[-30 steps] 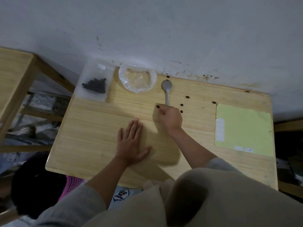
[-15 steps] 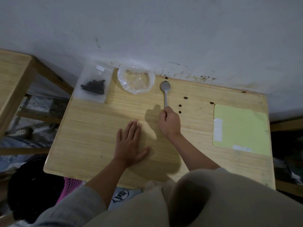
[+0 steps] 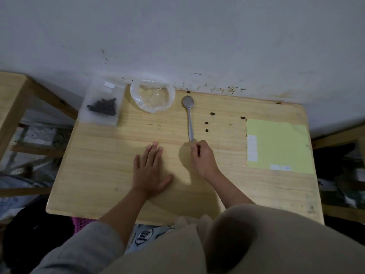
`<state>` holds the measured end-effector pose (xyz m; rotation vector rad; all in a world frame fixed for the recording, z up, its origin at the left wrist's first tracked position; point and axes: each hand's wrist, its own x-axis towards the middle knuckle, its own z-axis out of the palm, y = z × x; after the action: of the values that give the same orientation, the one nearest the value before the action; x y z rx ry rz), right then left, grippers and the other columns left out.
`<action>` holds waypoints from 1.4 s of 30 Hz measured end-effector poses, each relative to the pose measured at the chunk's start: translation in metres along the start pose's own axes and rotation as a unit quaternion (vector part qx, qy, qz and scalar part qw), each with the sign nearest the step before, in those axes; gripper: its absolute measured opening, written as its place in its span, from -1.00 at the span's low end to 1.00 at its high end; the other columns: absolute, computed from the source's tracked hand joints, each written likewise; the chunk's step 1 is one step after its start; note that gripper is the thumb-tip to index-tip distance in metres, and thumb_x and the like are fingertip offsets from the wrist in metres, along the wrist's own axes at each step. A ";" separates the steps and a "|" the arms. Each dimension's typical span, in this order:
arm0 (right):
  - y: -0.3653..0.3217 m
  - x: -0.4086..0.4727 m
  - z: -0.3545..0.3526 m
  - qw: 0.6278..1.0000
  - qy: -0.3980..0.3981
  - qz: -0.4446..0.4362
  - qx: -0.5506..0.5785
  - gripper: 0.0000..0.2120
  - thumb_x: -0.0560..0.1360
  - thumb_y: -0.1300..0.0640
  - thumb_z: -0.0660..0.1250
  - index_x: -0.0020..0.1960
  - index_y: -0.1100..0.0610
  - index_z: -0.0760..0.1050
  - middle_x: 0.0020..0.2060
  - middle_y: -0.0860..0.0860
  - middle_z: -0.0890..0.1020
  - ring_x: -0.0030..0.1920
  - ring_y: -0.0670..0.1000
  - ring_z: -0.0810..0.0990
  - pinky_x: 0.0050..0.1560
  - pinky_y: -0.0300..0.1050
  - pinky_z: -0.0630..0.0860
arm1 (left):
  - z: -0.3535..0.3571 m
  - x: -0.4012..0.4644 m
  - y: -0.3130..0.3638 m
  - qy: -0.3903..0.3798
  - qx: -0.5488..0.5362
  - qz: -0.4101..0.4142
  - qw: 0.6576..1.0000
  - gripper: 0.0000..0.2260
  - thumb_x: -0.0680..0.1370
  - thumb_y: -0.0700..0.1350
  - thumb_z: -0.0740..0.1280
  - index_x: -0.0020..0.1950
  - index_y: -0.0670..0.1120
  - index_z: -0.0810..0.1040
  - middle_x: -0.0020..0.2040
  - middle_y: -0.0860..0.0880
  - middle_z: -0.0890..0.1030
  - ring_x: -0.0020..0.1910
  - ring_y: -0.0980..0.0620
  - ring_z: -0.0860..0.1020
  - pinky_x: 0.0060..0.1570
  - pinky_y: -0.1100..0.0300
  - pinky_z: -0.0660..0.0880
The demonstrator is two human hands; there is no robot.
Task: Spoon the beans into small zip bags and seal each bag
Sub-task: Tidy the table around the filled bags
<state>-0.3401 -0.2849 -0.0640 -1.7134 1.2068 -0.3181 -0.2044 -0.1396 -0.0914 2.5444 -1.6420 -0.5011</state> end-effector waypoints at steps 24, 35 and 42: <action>0.017 0.045 -0.045 0.992 0.103 0.024 -0.062 -0.74 0.47 0.01 0.38 0.07 0.15 0.63 -0.16 0.04 0.70 -0.20 -0.01 0.62 -0.18 -0.20 0.50 | -0.005 0.069 0.041 0.032 -0.047 -0.046 0.997 -0.10 0.35 0.38 0.10 0.52 -0.18 0.12 0.55 -0.12 0.07 0.53 -0.11 0.03 0.37 -0.32 -0.01; 0.016 0.064 -0.040 0.988 0.073 0.004 -0.136 -0.82 0.51 0.09 0.24 -0.04 0.17 0.55 -0.27 0.03 0.63 -0.25 0.04 0.57 -0.27 -0.11 0.50 | -0.002 0.082 0.043 0.006 -0.015 -0.042 0.999 -0.11 0.37 0.41 0.04 0.53 -0.13 0.05 0.57 -0.07 -0.03 0.53 -0.09 -0.04 0.38 -0.29 0.00; 0.007 0.055 -0.046 0.993 0.113 0.000 -0.017 -0.78 0.60 0.22 0.10 -0.22 0.21 0.34 -0.45 0.00 0.40 -0.44 -0.05 0.35 -0.45 -0.28 0.26 | -0.003 0.082 0.044 0.003 -0.012 -0.045 0.999 -0.11 0.37 0.41 0.05 0.54 -0.12 0.04 0.57 -0.06 -0.04 0.53 -0.08 -0.05 0.39 -0.28 -0.02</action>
<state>-0.3490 -0.3563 -0.0641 -1.7411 1.3821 -0.5058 -0.2111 -0.2327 -0.0969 2.6084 -1.5146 -0.5158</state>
